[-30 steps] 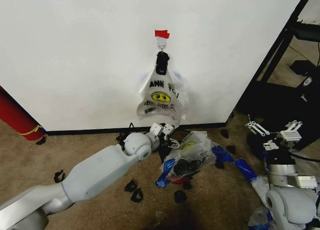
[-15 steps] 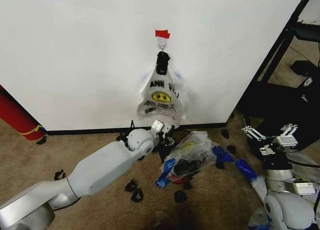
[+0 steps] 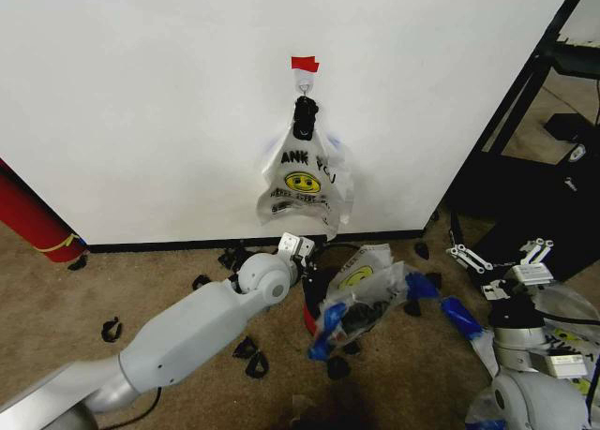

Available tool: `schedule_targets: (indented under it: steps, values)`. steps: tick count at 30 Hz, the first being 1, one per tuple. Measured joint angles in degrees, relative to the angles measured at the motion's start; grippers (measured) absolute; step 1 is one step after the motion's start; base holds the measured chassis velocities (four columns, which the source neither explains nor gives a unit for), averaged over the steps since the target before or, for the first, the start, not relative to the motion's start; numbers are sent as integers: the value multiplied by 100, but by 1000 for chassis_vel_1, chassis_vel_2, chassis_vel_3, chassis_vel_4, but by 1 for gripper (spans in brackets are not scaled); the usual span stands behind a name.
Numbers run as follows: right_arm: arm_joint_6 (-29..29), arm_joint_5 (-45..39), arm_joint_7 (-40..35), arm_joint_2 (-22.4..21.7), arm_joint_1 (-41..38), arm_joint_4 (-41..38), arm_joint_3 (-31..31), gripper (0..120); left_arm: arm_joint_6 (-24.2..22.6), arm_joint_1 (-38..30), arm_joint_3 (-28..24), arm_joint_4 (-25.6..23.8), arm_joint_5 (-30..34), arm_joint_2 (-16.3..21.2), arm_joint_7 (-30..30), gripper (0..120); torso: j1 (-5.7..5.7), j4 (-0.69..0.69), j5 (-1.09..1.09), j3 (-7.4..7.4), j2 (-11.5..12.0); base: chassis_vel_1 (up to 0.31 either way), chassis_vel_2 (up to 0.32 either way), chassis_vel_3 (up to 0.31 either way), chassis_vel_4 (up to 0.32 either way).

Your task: Pick up the garbage bag from the wall and place it over the trash bin.

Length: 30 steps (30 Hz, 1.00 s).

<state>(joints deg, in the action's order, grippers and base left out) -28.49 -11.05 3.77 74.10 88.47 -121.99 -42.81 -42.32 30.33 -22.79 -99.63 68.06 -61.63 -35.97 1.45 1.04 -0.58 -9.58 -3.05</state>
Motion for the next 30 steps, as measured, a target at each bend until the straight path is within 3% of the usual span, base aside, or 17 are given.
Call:
schedule_targets:
  steps: [1, 2, 6, 12, 18, 22, 28, 30]
  values:
    - [0, 0, 0, 0, 0, 0, 0, 100, 0, 0, 0, 0, 0, 0, 0, 2, 0, 0, 0, 0, 0, 0, 0, 0, 0]
    - [-34, 2, 13, -7, 26, -19, 0, 100, 151, 363, 301, -466, 639, 105, -731, 2, 0, -1, 0, 0, 0, 0, 0, 0, 0]
    - [-98, 4, 47, -13, 30, -22, 30, 100, 727, 1151, 1079, -1134, 1225, 115, -1540, 2, 0, -1, 1, 0, 0, 0, 0, 0, 0]
    - [-172, 6, 132, -41, -14, 45, 103, 100, 1394, 2302, 1966, -1767, 1662, -57, -2223, 2, 0, 0, 1, 0, 0, 0, 0, 0, 0]
    - [-184, 7, 234, -65, -121, 141, 193, 100, 1802, 3212, 2642, -2054, 1250, -549, -2274, 2, -1, -2, 2, 0, 0, 0, 0, 0, 0]
    - [-184, 8, 340, -79, -208, 189, 244, 100, 1857, 3541, 2801, -2211, 880, -943, -2259, 2, -1, 0, 1, 0, -1, 0, 0, 0, 0]
    - [-221, -40, 415, -179, -267, 235, 244, 100, 1915, 4245, 2584, -2150, -807, -1358, -1729, 2, -1, -2, 2, 0, 0, 0, 0, 0, 0]
    - [-241, -64, 416, -204, -255, 242, 229, 100, 1933, 4305, 2559, -2114, -974, -1396, -1672, 2, -1, -1, 2, 0, -1, 0, 0, 0, 0]
